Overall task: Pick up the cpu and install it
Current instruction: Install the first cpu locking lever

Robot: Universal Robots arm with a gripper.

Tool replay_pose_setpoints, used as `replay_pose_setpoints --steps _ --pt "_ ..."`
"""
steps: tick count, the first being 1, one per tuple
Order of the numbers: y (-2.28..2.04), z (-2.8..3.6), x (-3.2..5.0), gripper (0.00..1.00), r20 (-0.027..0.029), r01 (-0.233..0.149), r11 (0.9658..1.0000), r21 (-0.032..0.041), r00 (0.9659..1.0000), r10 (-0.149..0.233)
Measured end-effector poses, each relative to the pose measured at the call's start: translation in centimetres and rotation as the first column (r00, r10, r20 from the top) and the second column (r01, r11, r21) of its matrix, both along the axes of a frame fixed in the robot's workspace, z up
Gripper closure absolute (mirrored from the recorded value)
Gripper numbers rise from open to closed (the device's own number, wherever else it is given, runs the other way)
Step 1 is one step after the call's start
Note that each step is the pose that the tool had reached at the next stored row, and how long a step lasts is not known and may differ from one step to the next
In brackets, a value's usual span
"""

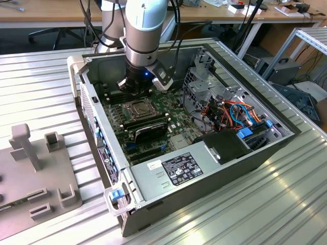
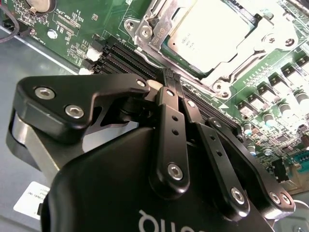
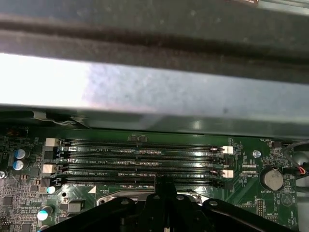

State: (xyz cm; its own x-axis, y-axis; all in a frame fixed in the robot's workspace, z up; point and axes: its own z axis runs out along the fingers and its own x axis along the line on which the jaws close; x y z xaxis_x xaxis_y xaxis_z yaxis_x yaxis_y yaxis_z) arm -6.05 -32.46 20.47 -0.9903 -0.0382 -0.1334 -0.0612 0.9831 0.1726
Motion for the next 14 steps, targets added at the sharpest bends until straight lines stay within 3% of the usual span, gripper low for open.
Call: replay_pose_setpoints --steps 14 --pt "0.00 -0.66 0.03 0.89 0.0000 0.000 1.0000 0.0000 1.0000 0.000"
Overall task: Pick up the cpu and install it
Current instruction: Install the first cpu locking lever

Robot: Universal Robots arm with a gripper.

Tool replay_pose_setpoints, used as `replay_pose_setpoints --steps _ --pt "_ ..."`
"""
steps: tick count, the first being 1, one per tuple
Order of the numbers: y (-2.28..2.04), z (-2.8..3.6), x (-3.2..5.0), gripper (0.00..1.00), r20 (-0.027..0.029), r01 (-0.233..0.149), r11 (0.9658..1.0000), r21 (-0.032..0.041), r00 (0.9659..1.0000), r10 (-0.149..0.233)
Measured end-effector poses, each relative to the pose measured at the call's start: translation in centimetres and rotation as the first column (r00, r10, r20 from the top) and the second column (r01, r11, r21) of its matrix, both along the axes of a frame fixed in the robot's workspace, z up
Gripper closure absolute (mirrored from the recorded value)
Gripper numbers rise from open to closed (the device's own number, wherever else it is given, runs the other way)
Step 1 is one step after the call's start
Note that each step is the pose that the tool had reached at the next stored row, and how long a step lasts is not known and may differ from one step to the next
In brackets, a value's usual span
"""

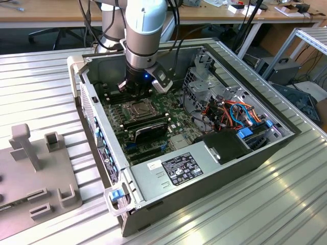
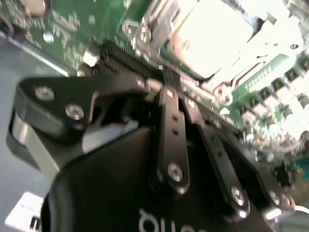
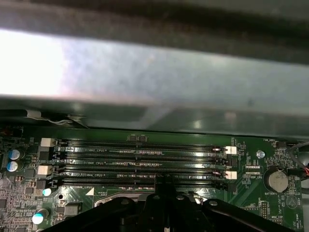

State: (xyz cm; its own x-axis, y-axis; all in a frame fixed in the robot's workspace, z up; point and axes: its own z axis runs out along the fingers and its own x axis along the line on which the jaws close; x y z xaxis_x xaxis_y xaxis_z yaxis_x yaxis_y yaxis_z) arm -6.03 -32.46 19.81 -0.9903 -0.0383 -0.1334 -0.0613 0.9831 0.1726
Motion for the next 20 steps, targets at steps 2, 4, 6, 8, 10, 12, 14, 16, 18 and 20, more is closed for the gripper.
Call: replay_pose_setpoints --steps 2,4,6,8,10,12,14,16,18,20 --pt "0.00 0.00 0.00 0.89 -0.0001 0.000 1.0000 -0.0002 1.0000 0.000" --pt "0.00 -0.01 0.00 0.89 -0.0001 0.000 1.0000 -0.0001 1.0000 0.000" --pt "0.02 -0.01 0.00 0.89 0.0000 0.000 1.0000 0.0000 1.0000 0.000" --pt "0.05 0.03 0.00 0.89 -0.0001 0.000 1.0000 0.0000 1.0000 0.000" --pt "0.10 0.20 0.01 0.89 0.0004 0.000 1.0000 0.0005 1.0000 0.000" --pt "0.09 0.49 0.00 0.89 0.0001 0.000 1.0000 0.0001 1.0000 0.000" --pt "0.09 0.73 0.00 0.89 0.0001 0.000 1.0000 0.0001 1.0000 0.000" --pt "0.09 1.24 0.00 0.89 0.0001 0.000 1.0000 0.0001 1.0000 0.000" --pt "0.12 1.80 0.01 0.89 -0.0001 0.000 0.9998 -0.0181 1.0000 0.000" --pt "0.15 1.81 0.20 0.89 -0.0660 -0.002 0.9989 -0.0469 0.9978 -0.001"
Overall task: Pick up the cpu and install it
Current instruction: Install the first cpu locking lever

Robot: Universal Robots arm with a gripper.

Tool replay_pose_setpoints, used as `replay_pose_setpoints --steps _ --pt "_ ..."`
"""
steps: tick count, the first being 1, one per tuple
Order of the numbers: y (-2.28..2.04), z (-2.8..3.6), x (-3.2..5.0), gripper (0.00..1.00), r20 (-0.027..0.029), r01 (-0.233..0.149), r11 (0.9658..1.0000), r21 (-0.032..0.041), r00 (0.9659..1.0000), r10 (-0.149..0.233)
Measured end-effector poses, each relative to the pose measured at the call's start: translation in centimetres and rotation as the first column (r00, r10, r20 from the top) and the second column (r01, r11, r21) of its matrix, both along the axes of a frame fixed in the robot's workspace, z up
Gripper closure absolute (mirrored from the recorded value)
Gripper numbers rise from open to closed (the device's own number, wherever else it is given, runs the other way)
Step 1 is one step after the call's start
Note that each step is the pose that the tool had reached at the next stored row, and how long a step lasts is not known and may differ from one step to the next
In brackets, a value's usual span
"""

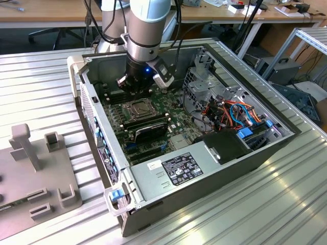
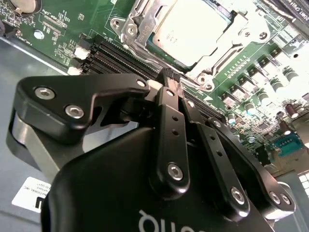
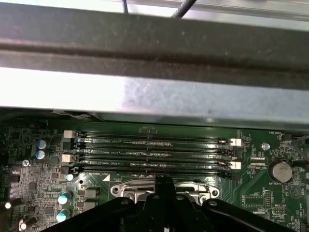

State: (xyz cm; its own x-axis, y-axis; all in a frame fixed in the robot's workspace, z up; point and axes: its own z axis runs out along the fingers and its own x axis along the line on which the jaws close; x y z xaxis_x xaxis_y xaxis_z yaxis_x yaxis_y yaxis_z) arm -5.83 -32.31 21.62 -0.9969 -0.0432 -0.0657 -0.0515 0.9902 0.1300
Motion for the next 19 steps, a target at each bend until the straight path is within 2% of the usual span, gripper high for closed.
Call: replay_pose_setpoints --steps 2,4,8,11,13,16,19 --pt "0.00 0.01 0.00 0.89 -0.0005 0.000 1.0000 -0.0088 1.0000 0.000" --pt "0.00 0.01 0.00 0.89 -0.0020 0.000 0.9997 -0.0243 1.0000 0.000" --pt "0.00 0.07 0.00 0.89 -0.0028 0.000 0.9989 -0.0476 1.0000 0.000" --pt "-0.09 0.07 0.02 0.89 -0.0031 0.001 0.9988 -0.0489 1.0000 -0.001" --pt "-0.29 0.07 0.06 0.89 -0.0038 0.002 0.9988 -0.0488 1.0000 -0.002" --pt "-0.78 0.07 0.11 0.89 -0.0051 0.003 0.9988 -0.0492 1.0000 -0.003" --pt "-1.41 0.07 0.21 0.89 -0.0090 0.004 0.9988 -0.0495 0.9999 -0.004"
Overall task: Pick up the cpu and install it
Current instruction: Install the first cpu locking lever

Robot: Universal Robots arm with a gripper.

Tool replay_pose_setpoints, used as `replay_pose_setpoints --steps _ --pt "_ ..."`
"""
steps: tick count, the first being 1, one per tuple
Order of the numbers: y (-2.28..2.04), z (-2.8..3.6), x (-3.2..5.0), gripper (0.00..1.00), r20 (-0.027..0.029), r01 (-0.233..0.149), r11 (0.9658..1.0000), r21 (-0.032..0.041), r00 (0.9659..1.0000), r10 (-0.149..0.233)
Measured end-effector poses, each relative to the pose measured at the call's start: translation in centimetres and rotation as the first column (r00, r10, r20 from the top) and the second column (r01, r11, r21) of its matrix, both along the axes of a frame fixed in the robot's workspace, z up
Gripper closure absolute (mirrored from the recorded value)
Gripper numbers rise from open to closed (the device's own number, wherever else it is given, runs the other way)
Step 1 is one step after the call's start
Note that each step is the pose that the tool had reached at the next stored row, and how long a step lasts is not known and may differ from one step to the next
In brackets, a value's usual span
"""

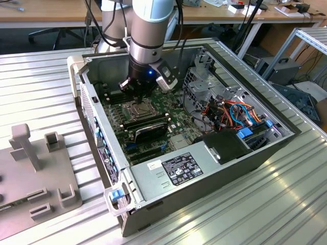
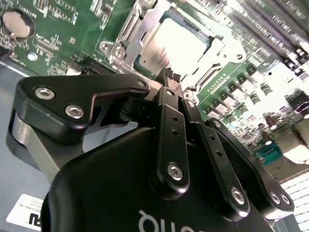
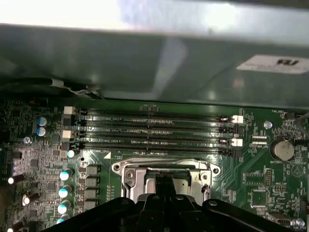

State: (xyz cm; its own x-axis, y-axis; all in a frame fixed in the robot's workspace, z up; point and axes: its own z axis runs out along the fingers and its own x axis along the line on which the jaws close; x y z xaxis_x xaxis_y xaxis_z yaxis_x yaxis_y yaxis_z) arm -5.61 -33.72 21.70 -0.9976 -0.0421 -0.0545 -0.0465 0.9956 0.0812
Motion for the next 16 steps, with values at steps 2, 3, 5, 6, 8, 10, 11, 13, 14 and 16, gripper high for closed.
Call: replay_pose_setpoints --steps 2,3,5,6,8,10,11,13,14,16 --pt "-0.43 0.00 0.08 0.89 -0.0027 0.001 1.0000 0.0000 1.0000 -0.001" --pt "-0.59 0.00 0.15 0.89 -0.0042 0.002 1.0000 0.0000 1.0000 -0.002" --pt "-1.05 0.00 0.44 0.89 -0.0103 0.003 1.0000 -0.0001 0.9999 -0.003" --pt "-1.06 0.00 0.47 0.89 -0.0108 0.003 1.0000 -0.0008 0.9999 -0.003" --pt "-1.07 0.06 0.46 0.89 -0.0110 0.003 1.0000 -0.0011 0.9999 -0.003" --pt "-1.07 0.22 0.47 0.89 -0.0109 0.003 1.0000 -0.0010 0.9999 -0.003" --pt "-1.07 0.32 0.47 0.89 -0.0109 0.003 1.0000 -0.0010 0.9999 -0.003" --pt "-1.07 0.58 0.47 0.89 -0.0109 0.003 1.0000 -0.0010 0.9999 -0.003" --pt "-1.07 0.79 0.48 0.89 -0.0108 0.003 1.0000 -0.0009 0.9999 -0.003" --pt "-1.06 0.94 0.49 0.89 -0.0108 0.003 1.0000 -0.0020 0.9999 -0.003"
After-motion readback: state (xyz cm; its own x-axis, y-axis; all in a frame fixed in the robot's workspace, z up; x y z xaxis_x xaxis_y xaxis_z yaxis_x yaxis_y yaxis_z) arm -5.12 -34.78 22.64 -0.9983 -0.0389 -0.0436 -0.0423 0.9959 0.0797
